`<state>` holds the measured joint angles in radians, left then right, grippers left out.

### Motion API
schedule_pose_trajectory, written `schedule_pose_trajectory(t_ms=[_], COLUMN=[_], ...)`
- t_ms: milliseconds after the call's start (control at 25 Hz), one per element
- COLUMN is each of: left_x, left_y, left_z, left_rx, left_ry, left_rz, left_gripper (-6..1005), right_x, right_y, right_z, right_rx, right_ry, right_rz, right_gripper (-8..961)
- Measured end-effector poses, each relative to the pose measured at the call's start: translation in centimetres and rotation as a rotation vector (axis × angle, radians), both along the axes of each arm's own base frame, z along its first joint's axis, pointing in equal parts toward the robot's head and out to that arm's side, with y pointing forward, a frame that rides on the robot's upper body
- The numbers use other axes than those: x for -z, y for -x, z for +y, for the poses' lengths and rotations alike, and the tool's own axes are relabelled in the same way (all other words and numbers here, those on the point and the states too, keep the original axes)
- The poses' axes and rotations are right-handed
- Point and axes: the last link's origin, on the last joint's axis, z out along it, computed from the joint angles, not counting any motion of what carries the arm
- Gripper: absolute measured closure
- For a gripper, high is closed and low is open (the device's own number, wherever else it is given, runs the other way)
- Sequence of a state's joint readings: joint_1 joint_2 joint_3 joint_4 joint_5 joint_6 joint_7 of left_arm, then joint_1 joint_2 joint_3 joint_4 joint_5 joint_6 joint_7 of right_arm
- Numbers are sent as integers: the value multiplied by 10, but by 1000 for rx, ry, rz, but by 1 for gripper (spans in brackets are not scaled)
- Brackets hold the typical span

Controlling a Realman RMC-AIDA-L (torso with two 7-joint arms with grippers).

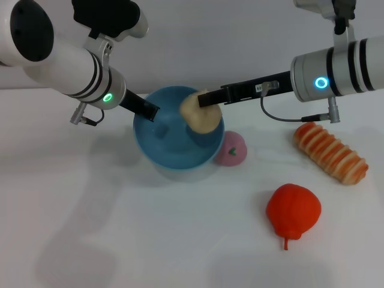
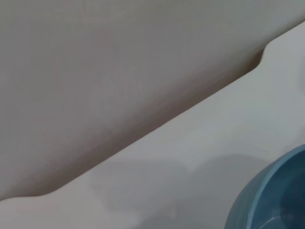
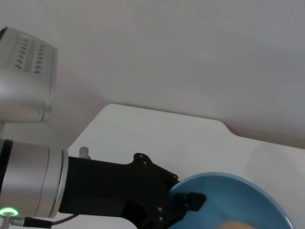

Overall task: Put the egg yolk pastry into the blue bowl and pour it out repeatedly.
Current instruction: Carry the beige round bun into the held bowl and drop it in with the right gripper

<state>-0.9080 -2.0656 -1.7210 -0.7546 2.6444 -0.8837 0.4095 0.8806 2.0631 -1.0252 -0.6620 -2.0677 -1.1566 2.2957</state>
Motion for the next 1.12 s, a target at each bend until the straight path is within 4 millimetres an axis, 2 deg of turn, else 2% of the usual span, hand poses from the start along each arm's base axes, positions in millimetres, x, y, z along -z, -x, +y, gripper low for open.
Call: schedule_pose_trajectory(t_ms=[360, 440, 560, 640, 840, 1120], left_x=[-2, -2, -2, -2, 0, 4], left_y=[2, 2, 3, 3, 2, -2], left_z=[1, 2, 2, 3, 3, 5], left_rx=[3, 8, 9, 9, 26, 47], left_ry=[-15, -25, -32, -36, -43, -66], left_rz=[-6, -10, -12, -17, -15, -47], left_gripper=[1000, 1000, 1000, 1000, 1001, 1001], right_x=[-8, -18, -40, -52, -71, -76], right_y=[-9, -17, -42, -57, -91, -126], right_z=[0, -1, -5, -7, -9, -17], right_rx=[-29, -62, -101, -108, -97, -142], right_ry=[-37, -85, -211, -296, -471, -725], right_rz=[-34, -54, -107, -145, -228, -206], right_gripper=[609, 569, 508, 423, 423, 424])
